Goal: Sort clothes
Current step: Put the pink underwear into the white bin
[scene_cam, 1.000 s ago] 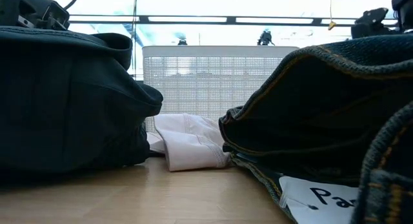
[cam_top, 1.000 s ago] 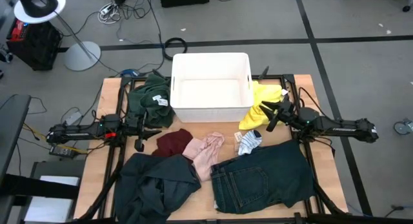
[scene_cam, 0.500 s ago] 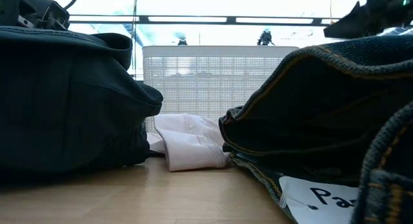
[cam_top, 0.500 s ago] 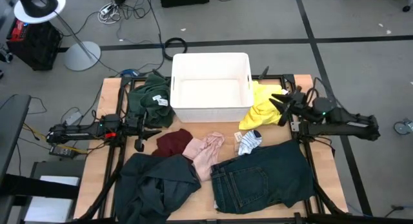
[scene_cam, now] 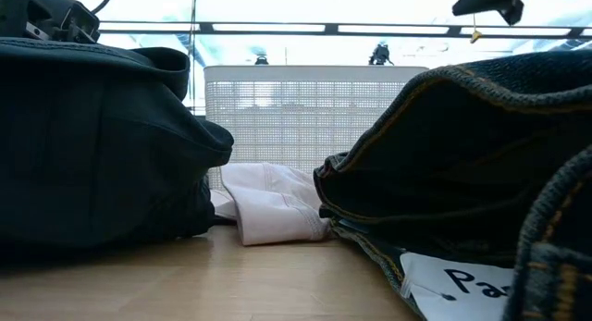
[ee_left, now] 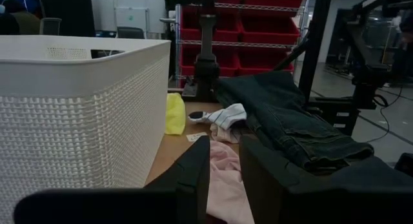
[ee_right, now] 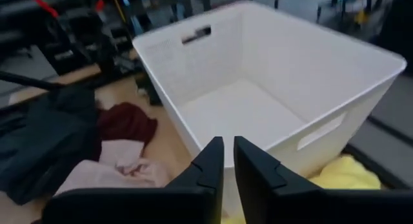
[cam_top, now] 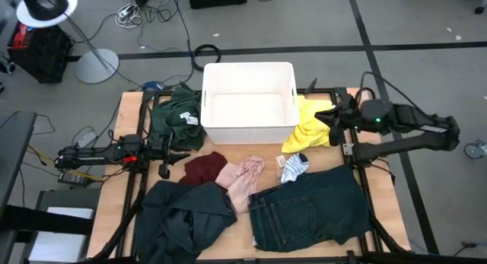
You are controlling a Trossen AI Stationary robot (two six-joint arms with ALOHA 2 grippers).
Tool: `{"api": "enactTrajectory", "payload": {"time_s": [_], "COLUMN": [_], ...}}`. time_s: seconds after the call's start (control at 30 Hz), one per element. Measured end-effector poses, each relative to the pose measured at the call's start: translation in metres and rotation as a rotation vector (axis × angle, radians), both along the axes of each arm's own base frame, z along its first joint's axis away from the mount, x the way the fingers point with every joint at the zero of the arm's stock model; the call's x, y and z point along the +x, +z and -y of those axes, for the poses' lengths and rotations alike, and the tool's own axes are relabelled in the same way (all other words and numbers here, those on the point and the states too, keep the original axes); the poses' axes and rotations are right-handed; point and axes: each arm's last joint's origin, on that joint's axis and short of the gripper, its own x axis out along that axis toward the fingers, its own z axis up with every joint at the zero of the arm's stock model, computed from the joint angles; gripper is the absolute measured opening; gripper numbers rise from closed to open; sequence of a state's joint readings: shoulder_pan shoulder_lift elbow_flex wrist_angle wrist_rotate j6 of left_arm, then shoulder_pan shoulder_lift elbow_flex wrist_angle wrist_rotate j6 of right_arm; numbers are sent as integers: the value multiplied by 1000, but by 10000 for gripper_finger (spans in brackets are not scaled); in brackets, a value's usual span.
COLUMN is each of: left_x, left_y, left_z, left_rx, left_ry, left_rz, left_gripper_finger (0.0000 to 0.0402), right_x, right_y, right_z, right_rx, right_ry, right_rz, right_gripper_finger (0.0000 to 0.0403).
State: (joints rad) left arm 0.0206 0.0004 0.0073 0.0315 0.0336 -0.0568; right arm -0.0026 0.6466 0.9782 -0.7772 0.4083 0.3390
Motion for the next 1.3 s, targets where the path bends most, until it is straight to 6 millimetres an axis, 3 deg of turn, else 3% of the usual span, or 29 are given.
{"api": "enactTrajectory", "payload": {"time_s": [0.17,0.3,0.57,0.97,1.3], "left_x": [0,0,0,0,0], "left_y": [0,0,0,0,0], "left_z": [0,0,0,0,0], "left_rx": [0,0,0,0,0], "left_ry": [0,0,0,0,0], "left_rz": [0,0,0,0,0], "left_gripper_finger": [89,89,89,89,89], "right_x": [23,46,85,139,189], "right_y": [20,32,43,8,-35], "right_z": [-1,-5,-30,-67,-83], "right_rx": [110,146,167,189,240], "right_ry": [-21,59,226,331,457], "right_rz": [-93,-145,-219,-424,-536], "right_gripper_finger": [23,19,10,19,90]}}
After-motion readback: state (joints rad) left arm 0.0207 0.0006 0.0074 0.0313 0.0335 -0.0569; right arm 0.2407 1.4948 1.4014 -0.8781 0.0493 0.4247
